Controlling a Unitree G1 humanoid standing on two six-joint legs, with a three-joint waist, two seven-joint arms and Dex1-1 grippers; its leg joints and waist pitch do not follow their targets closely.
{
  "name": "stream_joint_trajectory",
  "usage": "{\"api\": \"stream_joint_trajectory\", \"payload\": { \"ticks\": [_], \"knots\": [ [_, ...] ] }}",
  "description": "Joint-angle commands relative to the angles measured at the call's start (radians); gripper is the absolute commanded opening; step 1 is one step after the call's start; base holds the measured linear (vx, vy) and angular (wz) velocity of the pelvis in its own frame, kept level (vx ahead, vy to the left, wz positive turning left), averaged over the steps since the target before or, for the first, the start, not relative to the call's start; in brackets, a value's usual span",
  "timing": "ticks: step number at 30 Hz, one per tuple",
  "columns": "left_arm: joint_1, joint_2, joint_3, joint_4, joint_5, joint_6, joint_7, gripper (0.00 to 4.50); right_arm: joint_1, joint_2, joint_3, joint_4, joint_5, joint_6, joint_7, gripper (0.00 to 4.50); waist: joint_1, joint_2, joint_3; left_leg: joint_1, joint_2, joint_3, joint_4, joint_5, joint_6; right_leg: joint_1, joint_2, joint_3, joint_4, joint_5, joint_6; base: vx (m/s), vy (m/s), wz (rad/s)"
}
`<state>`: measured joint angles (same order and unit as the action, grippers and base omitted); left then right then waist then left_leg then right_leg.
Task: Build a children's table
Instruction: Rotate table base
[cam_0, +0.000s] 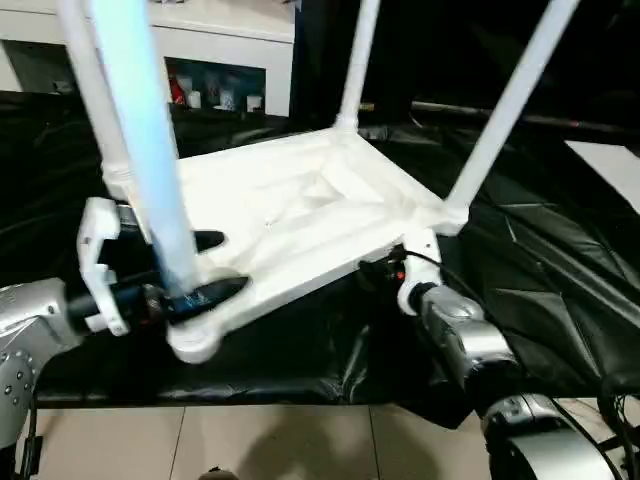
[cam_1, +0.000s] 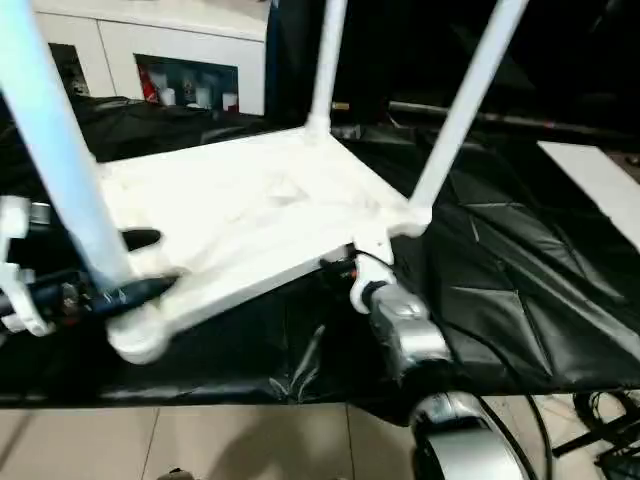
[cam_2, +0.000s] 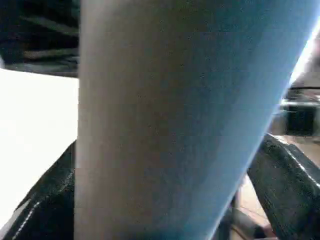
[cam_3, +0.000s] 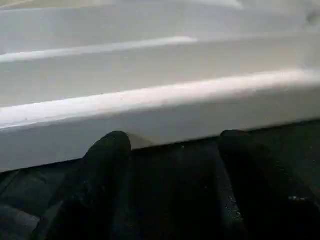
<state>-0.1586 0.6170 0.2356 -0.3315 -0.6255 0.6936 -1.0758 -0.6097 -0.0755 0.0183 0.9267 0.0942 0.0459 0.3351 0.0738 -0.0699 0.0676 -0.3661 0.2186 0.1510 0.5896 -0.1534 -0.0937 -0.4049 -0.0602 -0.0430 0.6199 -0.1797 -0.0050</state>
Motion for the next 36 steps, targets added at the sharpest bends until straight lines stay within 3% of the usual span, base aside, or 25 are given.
{"api": "stream_joint_trajectory", "payload": {
  "ticks": [1,2,3,5,6,7,9,10,12,13,14,18,22,32,35,36],
  "knots": [
    [-0.037,-0.014,-0.057,-0.063,-0.042,0.017,-0.011,4.48,-0.036,0.019,0.009,0.015,0.000,-0.006,0.021,3.18,-0.001,0.042,-0.061,0.024,0.000,0.004,-0.083,-0.509,-0.084,0.018,-0.049,0.030,-0.078,-0.369,-0.160,0.000,0.000,0.00],
    [-0.055,-0.031,-0.080,-0.068,-0.046,0.018,-0.003,4.48,-0.050,0.028,0.010,0.037,0.000,-0.013,0.031,3.18,-0.003,0.031,-0.061,0.019,0.000,0.005,-0.084,-0.493,-0.081,0.023,-0.049,0.030,-0.077,-0.365,-0.159,0.000,0.000,0.00],
    [-0.072,-0.053,-0.101,-0.070,-0.046,0.013,0.006,4.48,-0.060,0.036,0.015,0.053,-0.003,-0.021,0.038,3.18,-0.002,0.035,-0.061,0.020,-0.001,0.006,-0.083,-0.489,-0.084,0.022,-0.050,0.031,-0.078,-0.377,-0.154,0.000,0.000,0.00],
    [-0.089,-0.076,-0.122,-0.068,-0.044,0.005,0.014,4.48,-0.072,0.044,0.019,0.073,-0.008,-0.030,0.045,3.18,-0.003,0.032,-0.062,0.017,-0.001,0.007,-0.081,-0.477,-0.084,0.022,-0.052,0.033,-0.076,-0.371,-0.155,0.000,0.000,0.00],
    [-0.116,-0.119,-0.163,-0.061,-0.025,-0.011,0.025,4.48,-0.085,0.058,0.027,0.089,-0.013,-0.039,0.064,3.18,-0.009,0.019,-0.064,0.011,-0.001,0.008,-0.081,-0.459,-0.081,0.028,-0.051,0.032,-0.076,-0.374,-0.148,0.000,0.000,0.00],
    [-0.116,-0.119,-0.163,-0.061,-0.025,-0.011,0.025,4.48,-0.085,0.058,0.027,0.089,-0.013,-0.039,0.064,3.18,-0.009,0.023,-0.065,0.011,-0.001,0.007,-0.081,-0.451,-0.081,0.028,-0.053,0.032,-0.074,-0.373,-0.147,0.000,0.000,0.00],
    [-0.170,-0.178,-0.246,-0.004,0.046,-0.062,0.051,4.48,-0.114,0.086,0.035,0.123,-0.017,-0.057,0.104,3.18,-0.012,0.021,-0.067,0.009,0.000,0.009,-0.078,-0.425,-0.076,0.029,-0.053,0.034,-0.073,-0.361,-0.145,0.000,0.000,0.00],
    [-0.170,-0.178,-0.246,-0.004,0.046,-0.062,0.051,4.48,-0.114,0.086,0.035,0.123,-0.017,-0.057,0.104,3.18,-0.013,0.021,-0.066,0.009,-0.001,0.010,-0.078,-0.423,-0.073,0.028,-0.052,0.034,-0.076,-0.363,-0.143,0.000,0.000,0.00],
    [-0.202,-0.211,-0.286,0.038,0.067,-0.084,0.065,4.48,-0.133,0.104,0.038,0.148,-0.022,-0.067,0.137,3.18,-0.020,0.018,-0.070,-0.005,-0.002,0.007,-0.080,-0.385,-0.074,0.041,-0.054,0.031,-0.068,-0.342,-0.142,0.000,0.000,0.00],
    [-0.211,-0.220,-0.299,0.049,0.071,-0.092,0.064,4.48,-0.137,0.110,0.040,0.154,-0.023,-0.069,0.153,3.18,-0.021,0.017,-0.070,-0.006,-0.002,0.008,-0.079,-0.381,-0.072,0.039,-0.053,0.031,-0.069,-0.342,-0.141,0.000,0.000,0.00],
    [-0.215,-0.224,-0.304,0.053,0.073,-0.095,0.064,4.48,-0.139,0.112,0.040,0.157,-0.023,-0.070,0.159,3.18,-0.023,0.019,-0.070,0.000,-0.001,0.010,-0.076,-0.381,-0.068,0.033,-0.053,0.032,-0.071,-0.339,-0.145,0.000,0.000,0.00],
    [-0.273,-0.294,-0.379,0.112,0.099,-0.127,0.055,4.48,-0.144,0.139,0.066,0.170,-0.038,-0.076,0.242,3.18,-0.028,0.021,-0.072,0.002,0.000,0.013,-0.074,-0.355,-0.056,0.036,-0.051,0.032,-0.065,-0.269,-0.182,0.000,0.000,0.00],
    [-0.312,-0.352,-0.428,0.170,0.131,-0.172,0.061,4.48,-0.143,0.155,0.070,0.182,-0.044,-0.086,0.284,3.18,-0.028,0.020,-0.071,0.004,0.001,0.014,-0.074,-0.362,-0.053,0.034,-0.051,0.031,-0.071,-0.294,-0.181,0.000,0.000,0.00],
    [-0.376,-0.446,-0.478,0.312,0.225,-0.275,0.103,4.48,-0.147,0.170,0.074,0.195,-0.052,-0.096,0.354,3.18,-0.029,0.019,-0.070,0.005,0.003,0.013,-0.074,-0.387,-0.041,0.034,-0.053,0.030,-0.078,-0.331,-0.182,0.000,0.000,0.00],
    [-0.389,-0.447,-0.483,0.359,0.273,-0.309,0.131,4.48,-0.153,0.166,0.065,0.204,-0.061,-0.111,0.317,3.18,-0.029,0.020,-0.071,0.006,0.004,0.011,-0.074,-0.386,-0.040,0.034,-0.054,0.029,-0.077,-0.325,-0.186,0.000,0.000,0.00],
    [-0.406,-0.441,-0.479,0.412,0.327,-0.342,0.178,4.48,-0.162,0.157,0.051,0.219,-0.074,-0.132,0.251,3.18,-0.029,0.022,-0.071,0.006,0.005,0.011,-0.074,-0.385,-0.041,0.033,-0.054,0.029,-0.076,-0.322,-0.189,0.000,0.000,0.00]
  ]
}}
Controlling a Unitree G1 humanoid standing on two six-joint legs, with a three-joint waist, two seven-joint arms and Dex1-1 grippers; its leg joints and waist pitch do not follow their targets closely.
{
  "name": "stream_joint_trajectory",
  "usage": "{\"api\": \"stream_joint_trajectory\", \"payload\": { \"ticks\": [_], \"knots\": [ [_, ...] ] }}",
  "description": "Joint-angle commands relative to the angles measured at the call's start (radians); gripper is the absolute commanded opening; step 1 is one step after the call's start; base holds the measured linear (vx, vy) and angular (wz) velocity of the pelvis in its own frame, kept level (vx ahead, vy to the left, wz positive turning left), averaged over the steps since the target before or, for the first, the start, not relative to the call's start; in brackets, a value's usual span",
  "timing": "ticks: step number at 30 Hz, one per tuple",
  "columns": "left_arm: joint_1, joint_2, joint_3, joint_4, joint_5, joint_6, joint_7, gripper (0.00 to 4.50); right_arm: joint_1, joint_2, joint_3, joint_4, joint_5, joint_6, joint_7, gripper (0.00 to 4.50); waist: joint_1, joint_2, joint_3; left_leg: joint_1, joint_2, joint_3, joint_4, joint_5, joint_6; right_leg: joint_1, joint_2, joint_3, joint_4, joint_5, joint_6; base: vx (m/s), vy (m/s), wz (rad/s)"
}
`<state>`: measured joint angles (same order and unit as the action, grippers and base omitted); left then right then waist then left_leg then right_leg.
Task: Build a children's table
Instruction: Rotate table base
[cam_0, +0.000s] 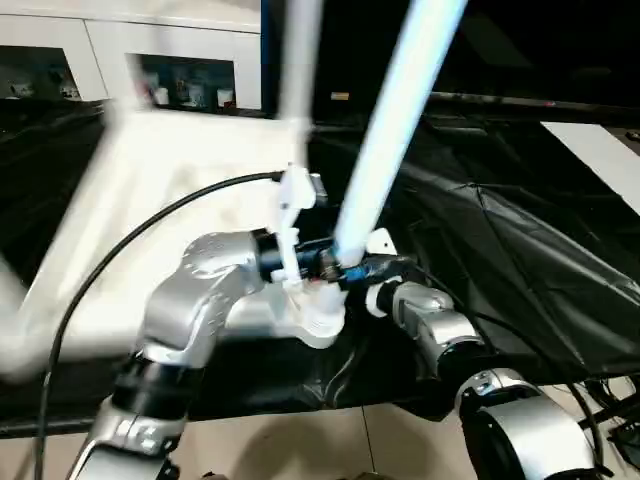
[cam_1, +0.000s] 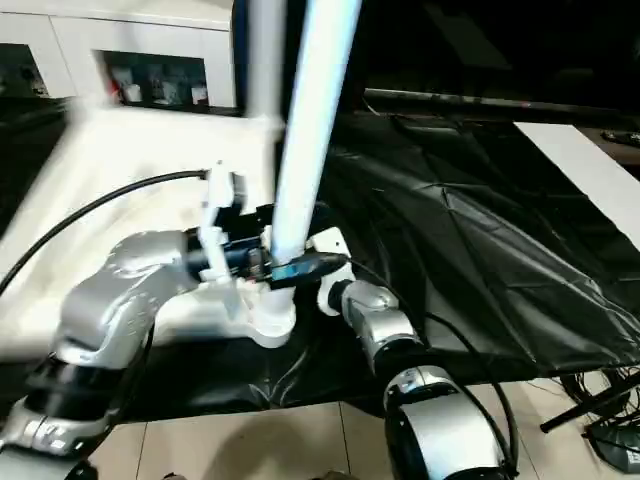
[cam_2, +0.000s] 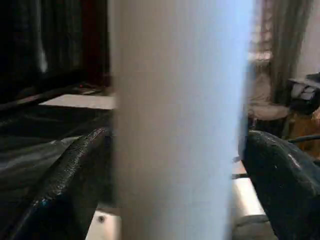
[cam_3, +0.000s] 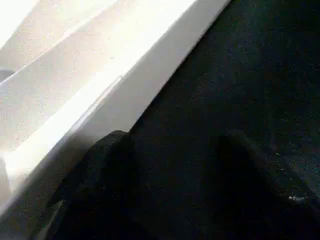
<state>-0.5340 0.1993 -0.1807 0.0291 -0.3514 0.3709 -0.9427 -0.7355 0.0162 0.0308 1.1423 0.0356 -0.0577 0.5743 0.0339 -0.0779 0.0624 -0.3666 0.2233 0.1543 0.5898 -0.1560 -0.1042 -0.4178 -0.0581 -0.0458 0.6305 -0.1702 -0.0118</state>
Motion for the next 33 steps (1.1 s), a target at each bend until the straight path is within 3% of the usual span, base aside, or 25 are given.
{"api": "stream_joint_trajectory", "payload": {
  "ticks": [1,4,10,13,14,19,21,24,25,26,29,30,33],
  "knots": [
    [-0.037,-0.020,-0.060,0.071,0.072,-0.028,0.063,4.48,-0.040,0.061,0.033,0.008,-0.019,-0.033,-0.009,3.18,0.010,0.030,-0.065,0.008,-0.002,0.008,-0.074,-0.387,-0.031,0.044,-0.054,0.031,-0.088,-0.341,-0.178,0.000,0.000,0.00],
    [-0.046,0.028,-0.062,0.131,0.143,-0.078,0.078,4.48,-0.045,0.040,0.010,0.004,-0.011,-0.048,-0.040,3.18,0.014,0.030,-0.067,0.010,0.001,0.008,-0.074,-0.383,-0.030,0.043,-0.057,0.033,-0.088,-0.333,-0.178,0.000,0.000,0.00],
    [0.006,0.129,-0.029,0.110,0.132,-0.070,0.003,4.48,-0.018,-0.013,-0.013,-0.075,0.018,-0.043,0.031,3.18,0.020,0.034,-0.068,0.007,0.002,0.010,-0.077,-0.350,-0.024,0.048,-0.057,0.034,-0.078,-0.275,-0.195,0.000,0.000,0.00],
    [0.027,0.168,-0.040,0.101,0.145,-0.065,-0.026,4.48,-0.008,-0.030,-0.024,-0.100,0.024,-0.038,0.034,3.18,0.025,0.038,-0.066,0.012,0.003,0.012,-0.077,-0.338,-0.027,0.046,-0.056,0.035,-0.078,-0.269,-0.200,0.000,0.000,0.00],
    [0.037,0.185,-0.048,0.095,0.148,-0.054,-0.038,4.48,-0.002,-0.039,-0.026,-0.111,0.026,-0.037,0.035,3.18,0.027,0.034,-0.065,0.012,0.003,0.014,-0.076,-0.335,-0.029,0.046,-0.056,0.036,-0.078,-0.271,-0.203,0.000,0.000,0.00],
    [0.111,0.308,-0.133,-0.044,0.123,0.155,-0.108,4.48,0.067,-0.133,-0.014,-0.225,-0.002,0.004,0.042,3.18,0.032,0.035,-0.064,0.015,0.003,0.017,-0.077,-0.327,-0.036,0.044,-0.052,0.036,-0.075,-0.266,-0.194,0.000,0.000,0.00],
    [0.119,0.322,-0.149,-0.068,0.136,0.209,-0.092,4.11,0.089,-0.161,-0.008,-0.261,-0.011,0.021,0.056,3.18,0.035,0.034,-0.061,0.013,-0.001,0.019,-0.077,-0.331,-0.035,0.044,-0.051,0.037,-0.080,-0.291,-0.186,0.000,0.000,0.00],
    [0.123,0.343,-0.163,-0.104,0.180,0.309,-0.045,4.05,0.132,-0.207,0.006,-0.352,-0.022,0.063,0.089,3.18,0.034,0.031,-0.060,0.011,-0.002,0.016,-0.076,-0.350,-0.039,0.047,-0.052,0.036,-0.087,-0.357,-0.157,0.000,0.000,0.00],
    [0.123,0.346,-0.165,-0.109,0.185,0.318,-0.042,3.75,0.137,-0.213,0.008,-0.363,-0.024,0.068,0.094,3.18,0.033,0.033,-0.059,0.010,-0.002,0.015,-0.076,-0.348,-0.039,0.047,-0.050,0.037,-0.086,-0.358,-0.152,0.000,0.000,0.00],
    [0.125,0.356,-0.172,-0.125,0.196,0.343,-0.034,3.75,0.150,-0.227,0.015,-0.393,-0.030,0.080,0.107,3.18,0.032,0.031,-0.060,0.010,-0.003,0.015,-0.075,-0.343,-0.033,0.046,-0.051,0.036,-0.088,-0.366,-0.147,0.000,0.000,0.00],
    [0.126,0.385,-0.189,-0.189,0.202,0.436,-0.004,3.62,0.211,-0.284,0.047,-0.542,-0.035,0.143,0.161,3.18,0.030,0.031,-0.057,0.009,-0.004,0.015,-0.074,-0.346,-0.030,0.046,-0.048,0.035,-0.092,-0.389,-0.139,0.000,0.000,0.00],
    [0.125,0.391,-0.191,-0.202,0.207,0.466,0.007,3.37,0.230,-0.304,0.059,-0.593,-0.032,0.167,0.189,3.18,0.030,0.029,-0.060,0.007,-0.004,0.015,-0.073,-0.329,-0.026,0.047,-0.048,0.036,-0.090,-0.371,-0.139,0.000,0.000,0.00],
    [0.124,0.404,-0.187,-0.229,0.212,0.521,0.029,3.21,0.288,-0.361,0.094,-0.743,0.001,0.235,0.293,3.18,0.026,0.025,-0.060,0.002,-0.006,0.016,-0.071,-0.307,-0.013,0.051,-0.046,0.035,-0.090,-0.342,-0.143,0.000,0.000,0.00]
  ]
}}
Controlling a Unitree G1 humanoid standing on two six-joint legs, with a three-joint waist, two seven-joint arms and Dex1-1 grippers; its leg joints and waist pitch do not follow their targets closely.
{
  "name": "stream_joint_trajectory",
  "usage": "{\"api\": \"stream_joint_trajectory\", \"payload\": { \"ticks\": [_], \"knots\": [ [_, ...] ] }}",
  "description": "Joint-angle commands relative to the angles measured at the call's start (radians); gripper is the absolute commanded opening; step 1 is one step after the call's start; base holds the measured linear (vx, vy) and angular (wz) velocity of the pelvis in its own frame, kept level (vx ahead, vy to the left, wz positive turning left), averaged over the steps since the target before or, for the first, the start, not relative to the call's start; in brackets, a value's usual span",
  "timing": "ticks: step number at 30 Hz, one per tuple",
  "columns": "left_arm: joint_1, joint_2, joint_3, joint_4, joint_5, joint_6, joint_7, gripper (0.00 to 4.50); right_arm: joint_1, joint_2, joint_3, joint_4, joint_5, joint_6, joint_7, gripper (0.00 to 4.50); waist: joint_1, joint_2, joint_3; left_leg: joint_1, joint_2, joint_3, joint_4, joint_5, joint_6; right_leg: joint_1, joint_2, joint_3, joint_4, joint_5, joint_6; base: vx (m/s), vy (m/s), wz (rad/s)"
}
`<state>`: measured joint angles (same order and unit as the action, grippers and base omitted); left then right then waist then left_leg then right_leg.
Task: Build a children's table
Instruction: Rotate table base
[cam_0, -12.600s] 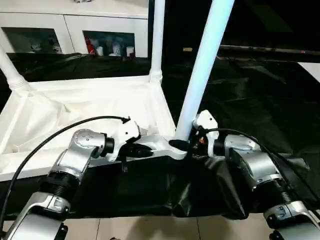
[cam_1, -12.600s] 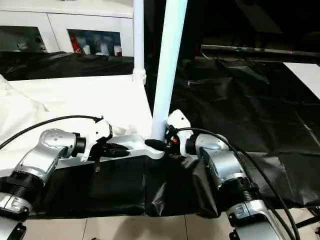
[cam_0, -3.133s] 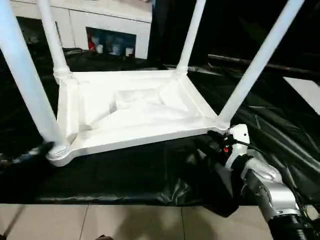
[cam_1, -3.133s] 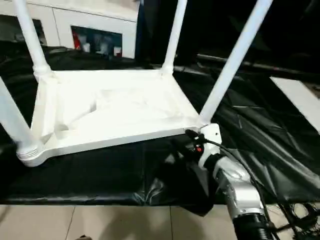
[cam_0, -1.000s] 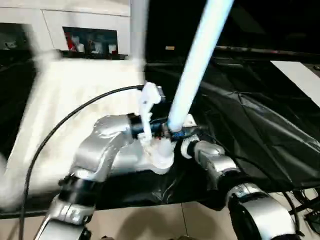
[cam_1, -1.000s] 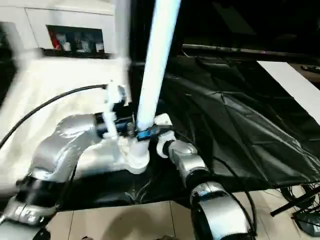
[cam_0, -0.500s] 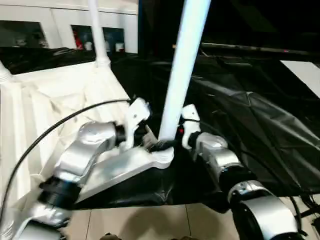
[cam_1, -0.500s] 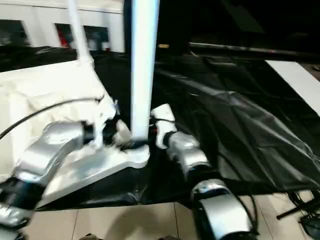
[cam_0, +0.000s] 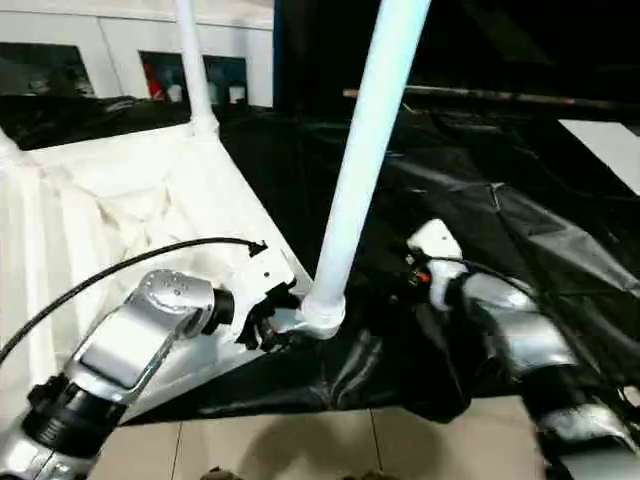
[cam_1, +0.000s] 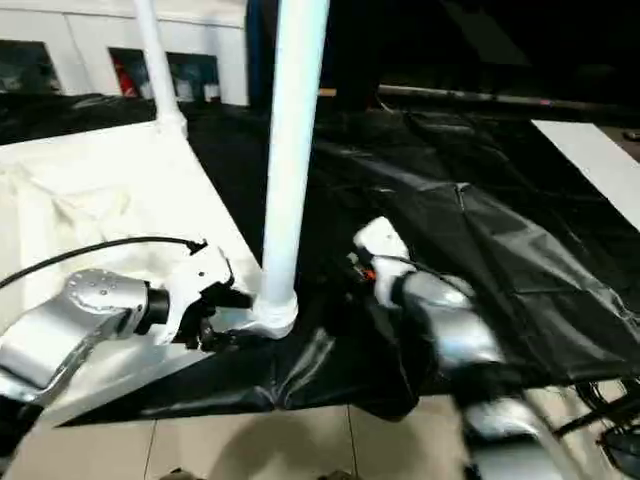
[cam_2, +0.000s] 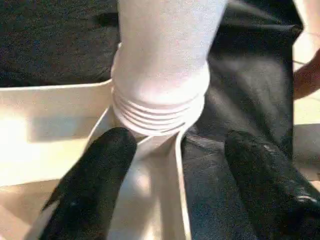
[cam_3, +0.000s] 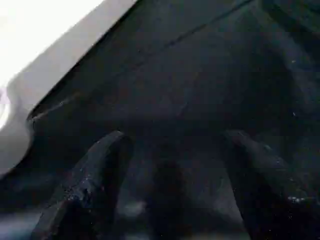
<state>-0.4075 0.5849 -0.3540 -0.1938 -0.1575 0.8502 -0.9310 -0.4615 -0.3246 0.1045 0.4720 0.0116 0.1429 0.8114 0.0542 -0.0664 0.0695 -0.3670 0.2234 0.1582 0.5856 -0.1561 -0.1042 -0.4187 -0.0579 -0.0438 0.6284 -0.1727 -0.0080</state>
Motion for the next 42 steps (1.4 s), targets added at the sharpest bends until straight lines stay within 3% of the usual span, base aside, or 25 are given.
{"api": "stream_joint_trajectory", "payload": {
  "ticks": [1,7,16,20,21,24,25,28,33,42],
  "knots": [
    [-0.001,0.020,-0.011,-0.015,0.019,0.057,0.022,3.21,0.031,-0.034,0.029,-0.115,0.037,0.055,0.082,3.18,0.007,0.016,-0.066,0.004,-0.006,0.012,-0.068,-0.312,-0.011,0.053,-0.045,0.032,-0.090,-0.348,-0.145,0.000,0.000,0.00],
    [0.018,0.088,-0.040,-0.085,0.032,0.131,0.017,2.67,0.123,-0.180,0.097,-0.370,0.105,0.189,0.275,3.18,0.006,0.015,-0.061,0.006,-0.004,0.007,-0.066,-0.351,0.000,0.045,-0.047,0.030,-0.104,-0.476,-0.105,0.000,0.000,0.00],
    [0.028,0.123,-0.027,-0.130,0.031,0.145,0.041,1.84,0.137,-0.249,0.109,-0.470,0.096,0.257,0.304,3.18,0.005,0.012,-0.060,0.008,-0.006,0.004,-0.062,-0.376,-0.006,0.037,-0.047,0.025,-0.112,-0.532,-0.086,0.000,0.000,0.00],
    [0.035,0.133,-0.019,-0.134,0.017,0.120,0.027,1.84,0.139,-0.258,0.115,-0.486,0.102,0.273,0.303,3.18,0.005,0.010,-0.061,0.007,-0.006,0.004,-0.061,-0.362,-0.003,0.038,-0.048,0.026,-0.109,-0.513,-0.086,0.000,0.000,0.00],
    [0.036,0.143,-0.020,-0.139,0.010,0.110,0.014,2.08,0.138,-0.259,0.117,-0.489,0.106,0.278,0.304,3.18,0.006,0.010,-0.062,0.006,-0.006,0.005,-0.061,-0.355,-0.002,0.039,-0.048,0.027,-0.108,-0.500,-0.090,0.000,0.000,0.00],
    [0.045,0.187,-0.015,-0.186,-0.026,0.135,-0.026,2.21,0.138,-0.259,0.121,-0.497,0.102,0.283,0.306,3.18,0.006,0.010,-0.064,0.005,-0.004,0.005,-0.062,-0.343,-0.004,0.041,-0.048,0.028,-0.101,-0.462,-0.106,0.000,0.000,0.00],
    [0.049,0.191,-0.004,-0.196,-0.037,0.136,-0.031,2.35,0.134,-0.256,0.118,-0.497,0.105,0.287,0.305,3.18,0.005,0.004,-0.064,0.005,-0.004,0.006,-0.062,-0.338,-0.003,0.041,-0.048,0.028,-0.100,-0.455,-0.109,0.000,0.000,0.00],
    [0.058,0.207,0.027,-0.214,-0.065,0.133,-0.049,2.63,0.126,-0.254,0.116,-0.501,0.110,0.293,0.304,3.18,0.011,0.011,-0.063,0.007,-0.003,0.008,-0.062,-0.325,-0.006,0.041,-0.048,0.030,-0.097,-0.430,-0.122,0.000,0.000,0.00],
    [0.056,0.242,0.051,-0.213,-0.071,0.112,-0.062,3.09,0.116,-0.257,0.111,-0.506,0.123,0.299,0.298,3.18,0.011,0.012,-0.062,0.007,-0.004,0.007,-0.063,-0.336,-0.012,0.043,-0.047,0.029,-0.097,-0.443,-0.114,0.000,0.000,0.00],
    [0.082,0.304,0.038,-0.227,-0.082,0.092,-0.096,3.09,0.121,-0.259,0.124,-0.517,0.129,0.309,0.299,3.18,0.012,0.013,-0.062,0.008,-0.004,0.006,-0.063,-0.348,-0.017,0.041,-0.048,0.030,-0.097,-0.454,-0.110,0.000,0.000,0.00]
  ]
}}
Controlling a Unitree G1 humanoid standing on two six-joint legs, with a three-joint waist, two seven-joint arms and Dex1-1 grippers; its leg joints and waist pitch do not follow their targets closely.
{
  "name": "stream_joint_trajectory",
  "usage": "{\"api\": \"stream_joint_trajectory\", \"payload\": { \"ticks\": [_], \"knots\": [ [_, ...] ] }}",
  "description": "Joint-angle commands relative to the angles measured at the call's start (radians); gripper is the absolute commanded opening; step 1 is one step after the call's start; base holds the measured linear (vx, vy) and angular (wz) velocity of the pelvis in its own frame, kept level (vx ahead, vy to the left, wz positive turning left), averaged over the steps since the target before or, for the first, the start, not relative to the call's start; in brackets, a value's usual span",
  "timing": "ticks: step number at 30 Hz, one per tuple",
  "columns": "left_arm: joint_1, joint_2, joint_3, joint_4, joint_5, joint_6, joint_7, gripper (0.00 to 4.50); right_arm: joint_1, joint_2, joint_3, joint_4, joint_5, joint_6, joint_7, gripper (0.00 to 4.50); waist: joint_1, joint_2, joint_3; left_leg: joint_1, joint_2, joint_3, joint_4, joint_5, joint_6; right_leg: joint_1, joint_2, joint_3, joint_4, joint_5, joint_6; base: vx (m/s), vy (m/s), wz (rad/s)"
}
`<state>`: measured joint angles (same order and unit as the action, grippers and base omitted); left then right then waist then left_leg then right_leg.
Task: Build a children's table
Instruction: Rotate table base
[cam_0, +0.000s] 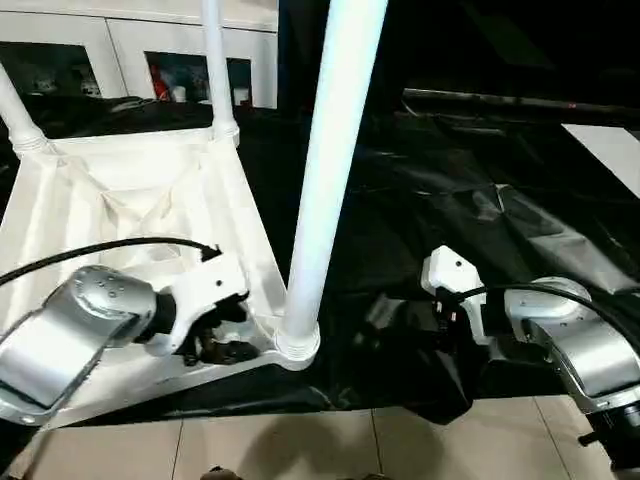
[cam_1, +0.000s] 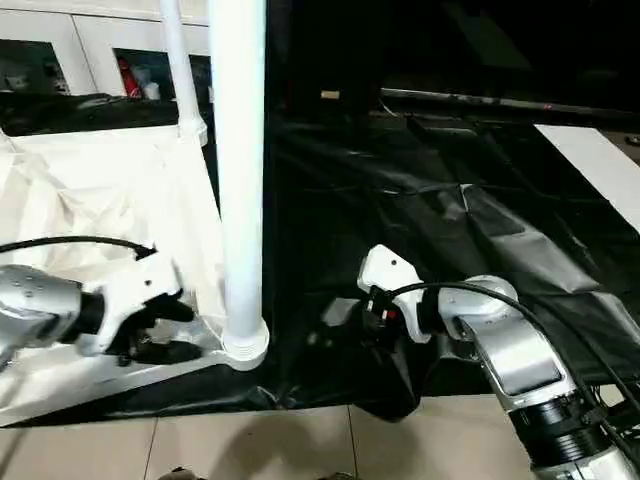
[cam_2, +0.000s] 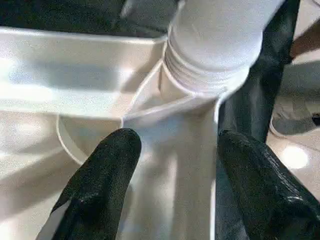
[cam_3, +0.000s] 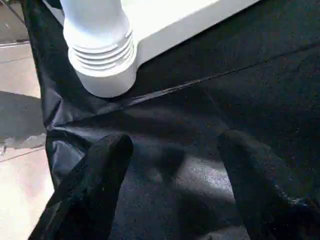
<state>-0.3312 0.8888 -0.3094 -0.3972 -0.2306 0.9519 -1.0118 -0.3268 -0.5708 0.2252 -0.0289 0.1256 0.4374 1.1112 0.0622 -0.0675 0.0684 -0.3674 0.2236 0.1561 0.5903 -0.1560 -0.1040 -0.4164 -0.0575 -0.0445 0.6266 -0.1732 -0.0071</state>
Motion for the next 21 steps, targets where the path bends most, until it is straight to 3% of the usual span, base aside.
{"api": "stream_joint_trajectory", "payload": {
  "ticks": [1,3,4,7,14,21],
  "knots": [
    [0.006,-0.005,-0.014,-0.022,-0.007,-0.008,-0.012,3.09,-0.014,-0.012,0.005,-0.017,0.015,0.015,-0.003,3.18,0.004,0.014,-0.061,0.009,-0.004,0.008,-0.068,-0.348,-0.018,0.039,-0.049,0.031,-0.095,-0.453,-0.111,0.000,0.000,0.00],
    [0.004,-0.023,-0.030,-0.010,-0.002,-0.003,0.006,3.09,-0.012,-0.012,0.006,-0.019,0.015,0.016,-0.003,3.18,0.006,0.017,-0.062,0.011,-0.003,0.008,-0.067,-0.344,-0.020,0.038,-0.048,0.032,-0.093,-0.432,-0.119,0.000,0.000,0.00],
    [0.004,-0.025,-0.031,-0.008,-0.001,-0.002,0.008,2.75,-0.012,-0.012,0.006,-0.019,0.015,0.016,-0.003,3.18,0.006,0.019,-0.062,0.011,-0.003,0.008,-0.068,-0.345,-0.021,0.038,-0.047,0.032,-0.092,-0.425,-0.122,0.000,0.000,0.00],
    [-0.002,-0.048,-0.049,0.020,0.012,0.001,0.035,2.67,-0.012,-0.010,0.009,-0.023,0.015,0.020,-0.002,3.18,0.009,0.016,-0.063,0.010,-0.004,0.009,-0.066,-0.344,-0.021,0.041,-0.047,0.031,-0.092,-0.420,-0.123,0.000,0.000,0.00],
    [0.000,-0.043,-0.078,0.087,0.085,-0.050,0.084,1.90,-0.011,-0.015,0.016,-0.030,0.011,0.021,0.001,3.18,0.008,0.013,-0.063,0.009,-0.005,0.007,-0.066,-0.340,-0.017,0.042,-0.048,0.030,-0.094,-0.432,-0.115,0.000,0.000,0.00],
    [-0.007,-0.060,-0.075,0.174,0.138,-0.157,0.139,1.32,-0.016,-0.011,0.024,-0.026,0.011,0.019,-0.001,3.18,0.006,0.013,-0.060,0.011,-0.008,0.005,-0.064,-0.370,-0.018,0.037,-0.049,0.026,-0.106,-0.528,-0.075,0.000,0.000,0.00]
  ]
}}
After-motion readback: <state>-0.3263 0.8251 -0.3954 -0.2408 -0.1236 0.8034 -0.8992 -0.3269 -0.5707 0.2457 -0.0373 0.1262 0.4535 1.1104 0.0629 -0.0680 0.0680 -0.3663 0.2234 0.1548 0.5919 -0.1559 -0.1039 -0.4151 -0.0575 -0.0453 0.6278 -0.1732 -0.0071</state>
